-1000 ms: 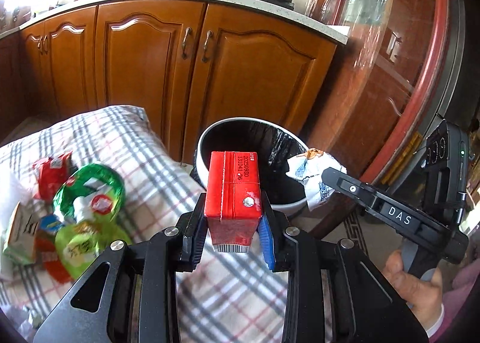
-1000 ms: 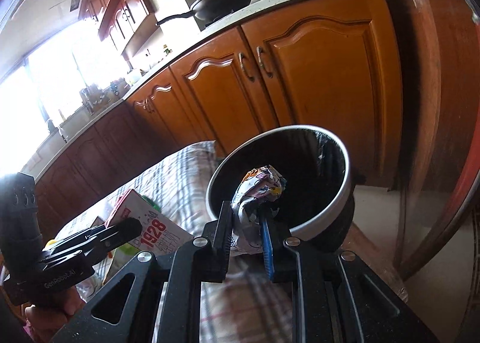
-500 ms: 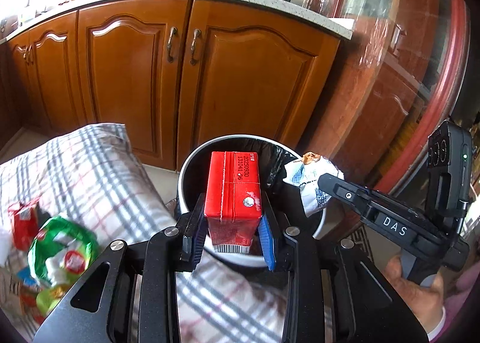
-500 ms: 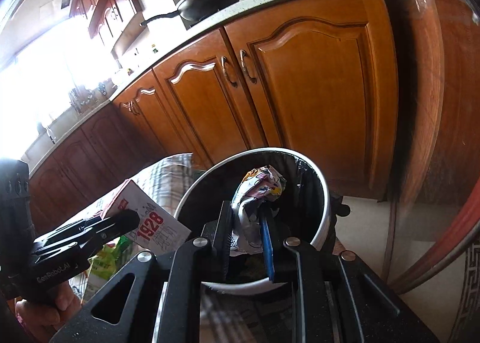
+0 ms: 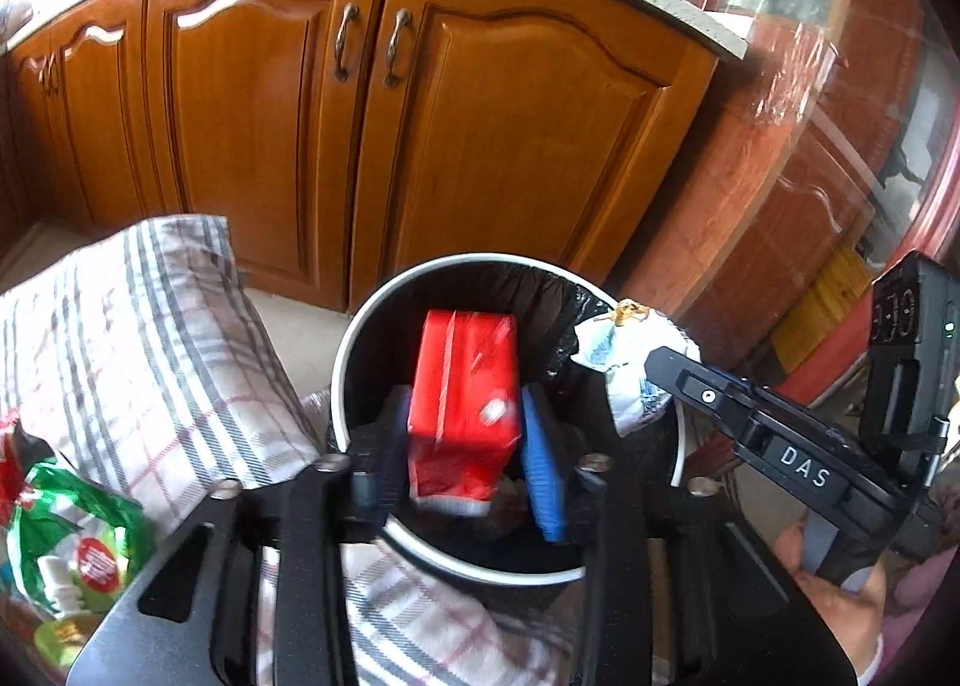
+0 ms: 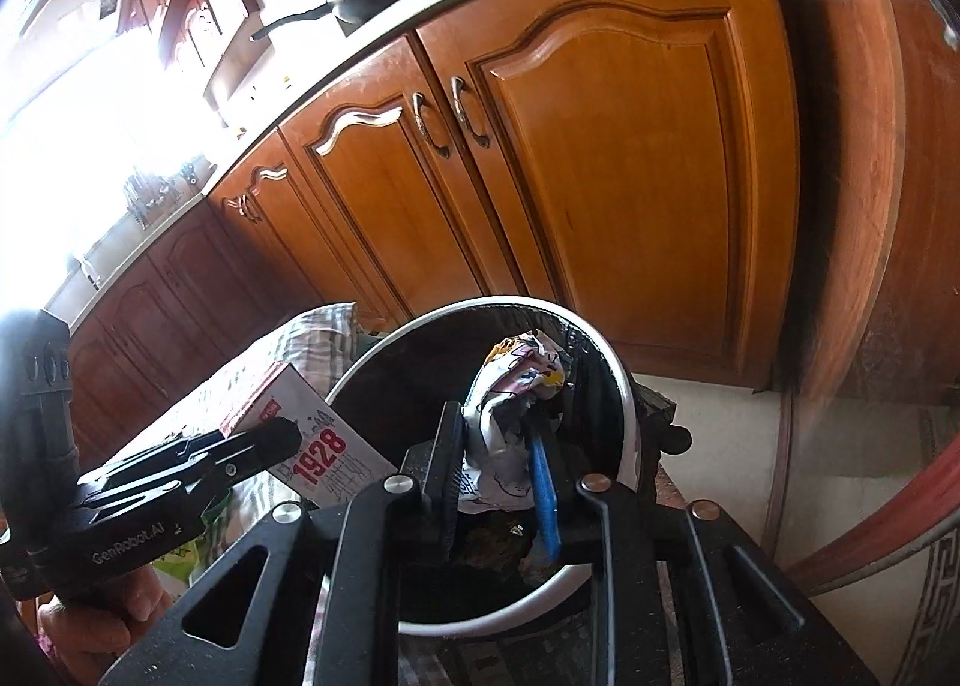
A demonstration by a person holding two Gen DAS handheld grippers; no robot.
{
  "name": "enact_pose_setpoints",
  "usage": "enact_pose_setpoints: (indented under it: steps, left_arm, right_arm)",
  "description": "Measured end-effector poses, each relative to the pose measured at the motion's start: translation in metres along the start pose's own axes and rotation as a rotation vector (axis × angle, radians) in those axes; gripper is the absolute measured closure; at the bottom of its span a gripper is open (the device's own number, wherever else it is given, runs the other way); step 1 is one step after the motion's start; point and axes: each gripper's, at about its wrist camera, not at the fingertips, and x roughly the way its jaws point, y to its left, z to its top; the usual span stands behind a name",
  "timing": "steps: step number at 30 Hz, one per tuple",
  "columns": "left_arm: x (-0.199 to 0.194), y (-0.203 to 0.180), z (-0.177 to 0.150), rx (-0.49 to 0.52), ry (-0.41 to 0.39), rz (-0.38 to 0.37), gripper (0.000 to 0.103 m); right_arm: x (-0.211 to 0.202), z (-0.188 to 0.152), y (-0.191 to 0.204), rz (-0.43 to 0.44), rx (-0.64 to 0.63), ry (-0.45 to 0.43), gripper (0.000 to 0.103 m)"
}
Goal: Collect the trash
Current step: 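Carry carton and wrapper into the bin and open both tools, then move both open tools back toward the trash pile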
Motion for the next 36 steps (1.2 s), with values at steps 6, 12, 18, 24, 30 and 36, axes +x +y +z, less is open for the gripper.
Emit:
enact_pose_setpoints:
  steps: [6,12,18,24,30,36]
  left_arm:
    - [-0.013,0.003,-0.010,-0.013,-0.017,-0.001,0.044]
    - [-0.050,0.008,-0.034,-0.018,-0.058,0.005,0.036]
    - [-0.092,0.023,-0.067,-0.046,-0.089,0.034,0.032]
    - [-0.124,0.048,-0.102,-0.090,-0.103,0.076,0.032]
    - [-0.158,0.065,-0.132,-0.109,-0.118,0.107,0.032]
    - [-0.189,0.081,-0.155,-0.147,-0.134,0.133,0.032]
  right_arm:
    - [0.000,-0.001,-0.009,0.018,0.045,0.003,0.050]
    - [-0.018,-0.011,0.001,0.049,0.051,-0.029,0.030]
    - [-0.036,-0.033,0.022,0.083,0.040,-0.029,0.018]
    - [-0.050,-0.054,0.044,0.108,0.034,-0.017,0.016]
    - [-0.056,-0.078,0.067,0.131,0.024,0.015,0.016]
    - [-0.058,-0.102,0.093,0.164,0.014,0.052,0.016]
